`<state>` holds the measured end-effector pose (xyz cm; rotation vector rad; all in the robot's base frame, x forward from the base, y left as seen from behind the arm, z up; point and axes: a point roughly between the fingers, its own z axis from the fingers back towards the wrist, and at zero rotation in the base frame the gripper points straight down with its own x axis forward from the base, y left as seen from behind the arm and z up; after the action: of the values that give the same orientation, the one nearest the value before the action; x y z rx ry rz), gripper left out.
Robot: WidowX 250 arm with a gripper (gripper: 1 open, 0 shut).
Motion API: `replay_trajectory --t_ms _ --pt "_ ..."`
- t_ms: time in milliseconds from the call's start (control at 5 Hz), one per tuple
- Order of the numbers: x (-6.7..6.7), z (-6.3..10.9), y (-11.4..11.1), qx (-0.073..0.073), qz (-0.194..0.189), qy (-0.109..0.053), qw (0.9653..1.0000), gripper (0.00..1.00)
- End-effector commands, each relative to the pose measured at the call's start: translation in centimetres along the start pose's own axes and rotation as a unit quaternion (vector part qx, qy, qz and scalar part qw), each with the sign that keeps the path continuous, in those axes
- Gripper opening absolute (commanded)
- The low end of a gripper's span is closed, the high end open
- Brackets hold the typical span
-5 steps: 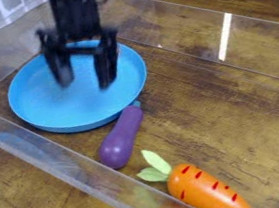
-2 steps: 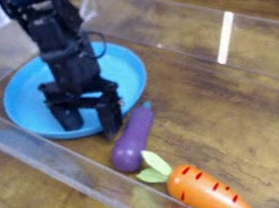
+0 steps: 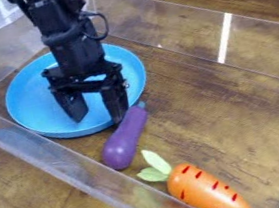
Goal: Remove the purple eggplant from the blue tray and put it on the table
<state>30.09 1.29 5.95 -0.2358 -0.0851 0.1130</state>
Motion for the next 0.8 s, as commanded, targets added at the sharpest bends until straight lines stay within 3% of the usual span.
replay_trajectory --t_ms 0,200,400,600 --pt "1.7 2.4 1.4 -0.001 0.001 -0.05 0.9988 1.0" --pt "1.9 4.2 3.0 0.0 0.009 -0.069 0.9975 0.0" --pt "2.2 4.5 4.9 0.003 0.021 -0.084 0.9962 1.0" --pt "2.9 4.4 6.5 0.006 0.047 -0.101 0.9938 1.0"
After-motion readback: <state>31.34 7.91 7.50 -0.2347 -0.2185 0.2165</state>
